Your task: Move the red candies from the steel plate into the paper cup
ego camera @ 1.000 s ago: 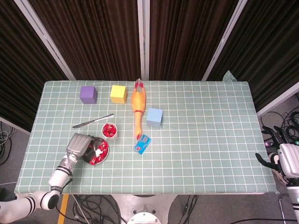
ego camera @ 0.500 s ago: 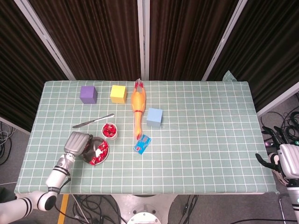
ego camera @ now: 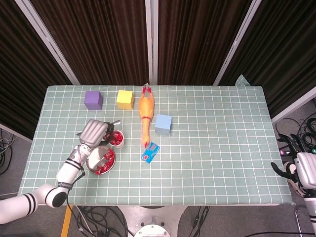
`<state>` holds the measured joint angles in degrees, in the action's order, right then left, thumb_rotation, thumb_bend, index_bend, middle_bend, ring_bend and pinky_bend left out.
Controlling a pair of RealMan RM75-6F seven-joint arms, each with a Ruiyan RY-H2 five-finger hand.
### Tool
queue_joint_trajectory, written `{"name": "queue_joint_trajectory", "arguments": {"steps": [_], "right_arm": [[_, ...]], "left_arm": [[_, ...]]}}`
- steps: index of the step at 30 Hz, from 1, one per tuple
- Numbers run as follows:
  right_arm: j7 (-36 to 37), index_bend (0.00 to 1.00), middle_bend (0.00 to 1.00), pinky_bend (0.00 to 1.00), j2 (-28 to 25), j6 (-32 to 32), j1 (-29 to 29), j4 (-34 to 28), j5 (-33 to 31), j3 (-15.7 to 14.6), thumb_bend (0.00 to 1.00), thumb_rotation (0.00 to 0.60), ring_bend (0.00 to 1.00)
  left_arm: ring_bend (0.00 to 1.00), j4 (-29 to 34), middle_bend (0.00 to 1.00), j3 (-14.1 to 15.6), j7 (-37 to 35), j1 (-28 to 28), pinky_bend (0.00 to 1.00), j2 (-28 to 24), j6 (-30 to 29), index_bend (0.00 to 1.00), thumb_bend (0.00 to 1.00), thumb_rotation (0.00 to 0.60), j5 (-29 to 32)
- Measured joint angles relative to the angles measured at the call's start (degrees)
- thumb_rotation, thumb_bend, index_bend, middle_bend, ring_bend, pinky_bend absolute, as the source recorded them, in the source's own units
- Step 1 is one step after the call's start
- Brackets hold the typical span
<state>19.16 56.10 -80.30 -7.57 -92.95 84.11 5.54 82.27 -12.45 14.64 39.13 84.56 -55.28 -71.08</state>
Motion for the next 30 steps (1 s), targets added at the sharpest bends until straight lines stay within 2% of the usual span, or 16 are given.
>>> {"name": "queue_joint_trajectory", "arguments": {"steps": [10, 19, 26, 30], "right_arm": [[0.7, 0.12, 0.24, 0.43, 0.1, 0.3, 0.1, 0.8, -0.4, 0.0, 0.2, 0.6, 0.07], [1.0, 0.12, 0.24, 0.43, 0.2, 0.1, 0.2, 1.0, -0.2, 0.0, 0.19, 0.6, 0.07], [1.0, 0.12, 0.24, 0.43, 0.1, 0.0, 0.1, 0.9, -0.1, 0.1, 0.19, 0.6, 0.07], [0.9, 0.12, 0.24, 0.43, 0.1, -0.1, 0.1, 1.0, 0.0, 0.2, 0.19, 0.6, 0.07]], "left_arm": [[0.89, -2.3, 0.69, 0.8, 5.8, 3.2, 1.0, 4.2, 2.4, 0.65, 0.41, 0.6, 3.8], [0.88, -3.0, 0.52, 1.6, 9.4, 3.8, 1.0, 4.9, 1.8, 0.46, 0.37, 0.6, 6.3], [0.86, -1.3, 0.45, 1.8, 11.0, 3.3, 1.0, 3.9, -0.6, 0.36, 0.35, 0.6, 6.9], [0.8, 1.0, 0.43, 1.7, 9.9, 1.5, 0.97, 2.0, -4.6, 0.33, 0.35, 0.6, 6.0]]}}
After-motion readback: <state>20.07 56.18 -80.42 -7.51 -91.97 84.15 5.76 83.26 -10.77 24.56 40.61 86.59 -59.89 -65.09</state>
